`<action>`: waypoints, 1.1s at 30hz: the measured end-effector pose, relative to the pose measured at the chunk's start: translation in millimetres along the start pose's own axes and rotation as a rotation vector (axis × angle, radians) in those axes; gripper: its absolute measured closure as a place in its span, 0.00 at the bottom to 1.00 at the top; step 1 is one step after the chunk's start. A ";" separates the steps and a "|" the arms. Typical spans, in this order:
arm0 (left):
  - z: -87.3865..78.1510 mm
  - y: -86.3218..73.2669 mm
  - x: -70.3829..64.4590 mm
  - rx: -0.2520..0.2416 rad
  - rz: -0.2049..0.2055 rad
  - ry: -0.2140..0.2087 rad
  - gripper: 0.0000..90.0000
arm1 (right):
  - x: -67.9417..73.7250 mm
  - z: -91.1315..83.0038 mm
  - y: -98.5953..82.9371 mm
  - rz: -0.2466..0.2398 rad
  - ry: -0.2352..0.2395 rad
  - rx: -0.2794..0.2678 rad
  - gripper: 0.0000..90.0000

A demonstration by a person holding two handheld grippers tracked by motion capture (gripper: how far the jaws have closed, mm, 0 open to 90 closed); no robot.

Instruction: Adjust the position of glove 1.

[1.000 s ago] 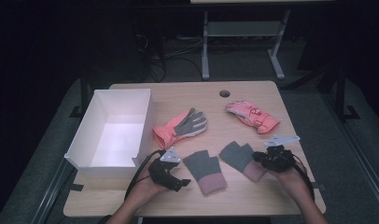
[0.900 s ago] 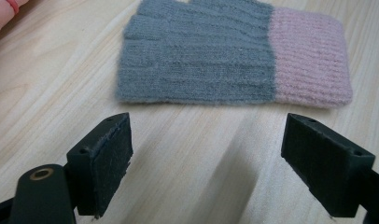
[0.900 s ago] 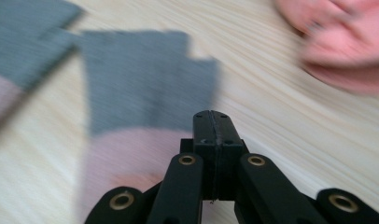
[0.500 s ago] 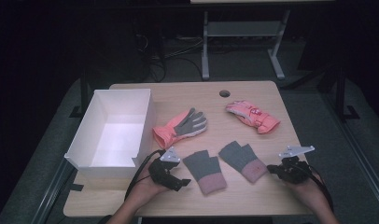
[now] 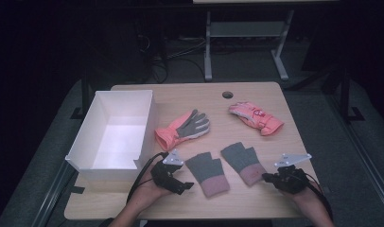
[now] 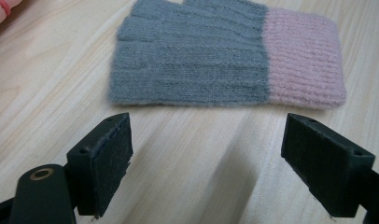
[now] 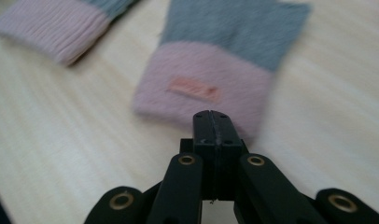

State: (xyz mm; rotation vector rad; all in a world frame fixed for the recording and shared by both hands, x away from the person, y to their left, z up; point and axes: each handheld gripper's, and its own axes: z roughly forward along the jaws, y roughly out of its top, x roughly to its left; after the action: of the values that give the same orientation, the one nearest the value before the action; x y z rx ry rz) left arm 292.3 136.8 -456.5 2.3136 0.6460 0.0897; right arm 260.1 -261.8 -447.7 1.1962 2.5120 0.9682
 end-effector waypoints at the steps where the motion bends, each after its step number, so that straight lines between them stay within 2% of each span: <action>1: 0.4 0.0 -0.3 -0.003 -0.002 0.001 0.18 | -3.7 -0.9 0.5 0.007 -0.025 -0.008 1.00; 3: 0.8 0.1 -0.3 -0.003 -0.001 -0.001 0.18 | -11.9 -0.1 2.7 0.016 -0.065 -0.017 1.00; 4: 0.2 0.2 0.5 0.007 0.010 -0.001 0.18 | -20.0 6.1 5.5 0.024 -0.086 0.003 1.00; 5: 0.4 0.3 0.3 0.006 0.010 0.001 0.18 | -20.0 6.1 5.5 0.024 -0.086 0.003 1.00; 6: 0.2 0.4 0.1 0.006 0.008 -0.001 0.18 | -22.0 9.5 6.4 0.038 -0.074 0.007 1.00; 8: 0.1 0.3 -0.2 0.003 0.007 -0.001 0.18 | -19.9 14.5 9.3 0.035 -0.047 0.013 1.00; 10: 0.2 0.3 0.3 0.002 0.005 -0.002 0.18 | -7.7 17.9 13.7 -0.001 -0.008 0.021 1.00; 13: 0.4 0.2 -0.2 0.003 0.007 -0.002 0.18 | -2.6 20.1 16.0 -0.019 -0.003 0.028 1.00; 15: -0.2 0.2 -1.0 0.000 0.008 -0.003 0.18 | -2.7 18.2 18.7 -0.018 -0.006 0.012 1.00; 17: 0.1 0.0 -1.0 -0.004 0.003 -0.002 0.18 | -5.9 15.2 23.2 -0.025 -0.002 -0.019 0.95; 18: 0.5 0.0 -0.7 -0.004 -0.001 -0.002 0.18 | -8.3 15.2 26.3 -0.024 0.023 -0.036 0.92; 20: 0.4 0.3 0.4 0.004 0.008 -0.001 0.18 | -12.4 21.6 39.6 -0.062 0.063 -0.054 0.88; 22: 0.4 0.4 -0.3 0.003 0.008 -0.001 0.18 | -12.6 25.6 44.7 -0.068 0.079 -0.062 0.87; 24: 0.8 0.1 -1.3 -0.002 0.003 -0.003 0.18 | -11.4 35.9 55.2 -0.091 0.118 -0.054 0.85; 25: 0.9 0.0 -1.4 -0.001 0.004 -0.004 0.18 | -11.0 39.8 57.8 -0.103 0.118 -0.047 0.84; 26: 1.0 -0.2 -1.1 0.000 0.006 -0.004 0.18 | -10.0 48.5 62.3 -0.107 0.130 -0.019 0.82; 30: 0.1 -0.7 0.3 0.001 0.013 -0.002 0.18 | -9.8 59.6 63.1 -0.110 0.137 0.016 0.78; 33: 0.9 -0.4 -0.8 -0.010 0.001 -0.003 0.18 | -10.2 65.9 60.5 -0.097 0.139 0.014 0.81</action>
State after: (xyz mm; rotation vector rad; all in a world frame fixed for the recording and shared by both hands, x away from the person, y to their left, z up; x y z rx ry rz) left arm 291.7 136.1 -457.4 2.3038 0.6416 0.0895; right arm 332.7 -210.3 -461.0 1.0332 2.6596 1.0441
